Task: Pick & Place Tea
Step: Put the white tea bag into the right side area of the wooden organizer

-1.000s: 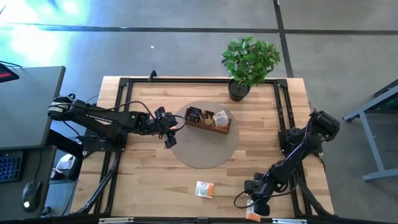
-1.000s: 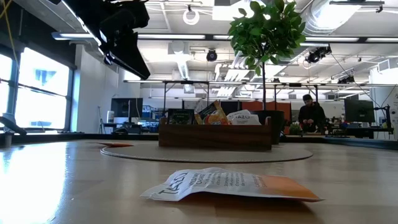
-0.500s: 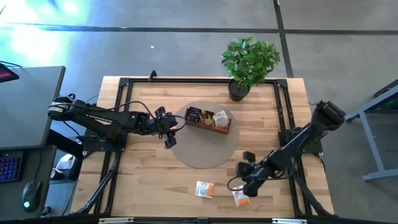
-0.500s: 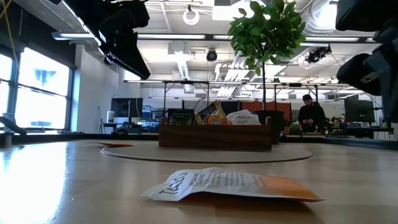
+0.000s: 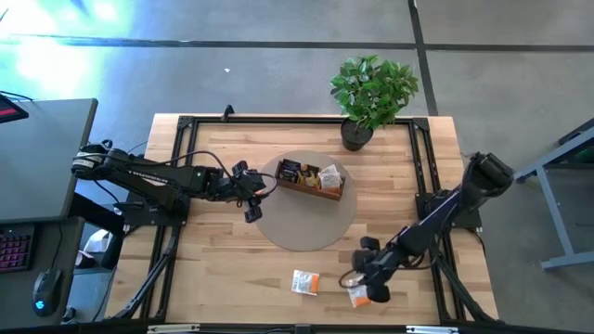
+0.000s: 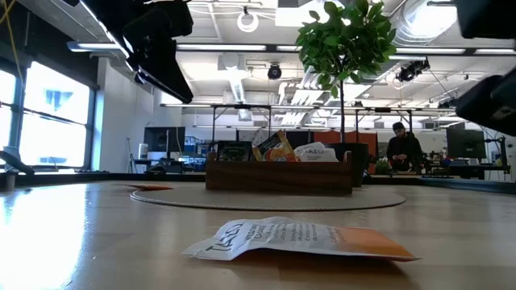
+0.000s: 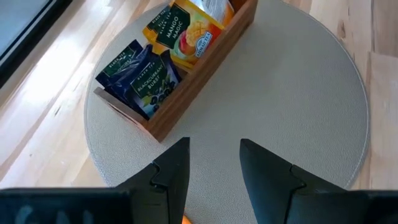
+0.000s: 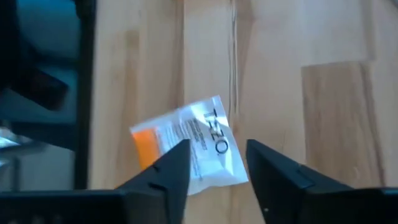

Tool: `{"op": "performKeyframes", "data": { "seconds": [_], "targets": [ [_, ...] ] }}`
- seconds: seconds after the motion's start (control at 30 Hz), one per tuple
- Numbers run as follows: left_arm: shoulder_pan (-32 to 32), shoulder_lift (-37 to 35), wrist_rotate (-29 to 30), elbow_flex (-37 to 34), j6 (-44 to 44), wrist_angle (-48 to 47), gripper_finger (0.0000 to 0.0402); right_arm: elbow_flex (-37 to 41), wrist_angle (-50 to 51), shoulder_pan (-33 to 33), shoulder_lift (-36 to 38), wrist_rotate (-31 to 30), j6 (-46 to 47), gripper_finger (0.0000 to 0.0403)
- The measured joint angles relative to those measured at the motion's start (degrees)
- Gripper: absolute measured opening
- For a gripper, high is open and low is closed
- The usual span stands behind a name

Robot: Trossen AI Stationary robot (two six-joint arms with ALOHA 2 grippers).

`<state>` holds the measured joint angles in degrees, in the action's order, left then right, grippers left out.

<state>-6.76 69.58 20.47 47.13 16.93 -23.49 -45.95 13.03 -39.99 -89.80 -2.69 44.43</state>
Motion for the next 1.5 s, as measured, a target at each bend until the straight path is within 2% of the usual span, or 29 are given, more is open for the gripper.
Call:
{"op": "performKeyframes", "data": {
  "seconds": [0.2,0.43,0.6,0.83,0.93,1.03,1.1,1.27,1.33,1.4,1.43,1.5],
  "targets": [
    [0.0,0.02,0.07,0.0,-0.1,-0.04,0.0138,0.0,-1.49,-2.47,-6.27,-3.61,-2.97,0.0205],
    [0.0,0.02,0.21,-0.02,0.04,0.08,0.0138,-0.37,-2.73,-3.89,-9.89,-7.51,-7.67,0.0204],
    [0.0,0.02,0.2,-0.02,0.06,0.08,0.0138,-0.37,-1.34,-4.4,-10.9,-9.92,-12.08,0.0155],
    [0.0,0.01,1.91,-0.02,-0.05,0.04,0.0138,-0.37,0.14,-4.01,-11.12,-11.3,-15.33,0.0021],
    [0.0,0.02,2.88,-0.02,-0.11,0.04,0.0138,-0.25,0.2,-3.32,-10.53,-11.8,-14.92,0.0013],
    [0.0,0.02,3.06,-0.02,-0.11,0.06,0.0138,0.04,1.13,-2.43,-8.64,-17.58,-15.03,0.0019],
    [0.0,0.01,3.06,-0.02,-0.13,0.07,0.0138,0.35,3.42,-1.5,-6.73,-23.64,-15.56,0.001],
    [0.0,0.0,3.1,-0.02,-0.14,0.07,0.0138,0.09,8.62,3.26,-1.63,-48.34,-17.2,0.0007],
    [0.0,0.02,3.1,-0.02,-0.4,0.07,0.0138,0.13,7.48,6.69,-0.42,-57.07,-22.28,0.0005],
    [0.0,0.01,3.07,-0.02,-1.35,0.07,0.0138,0.09,3.77,10.92,0.33,-63.34,-30.5,0.0002],
    [0.0,0.02,3.04,-0.01,-1.7,0.09,0.0138,0.05,1.48,13.27,0.44,-64.74,-35.22,0.0003],
    [0.0,0.01,3.04,-0.02,-1.83,0.14,0.0138,0.04,-2.77,18.52,0.38,-62.94,-44.18,0.0005]
  ]
}}
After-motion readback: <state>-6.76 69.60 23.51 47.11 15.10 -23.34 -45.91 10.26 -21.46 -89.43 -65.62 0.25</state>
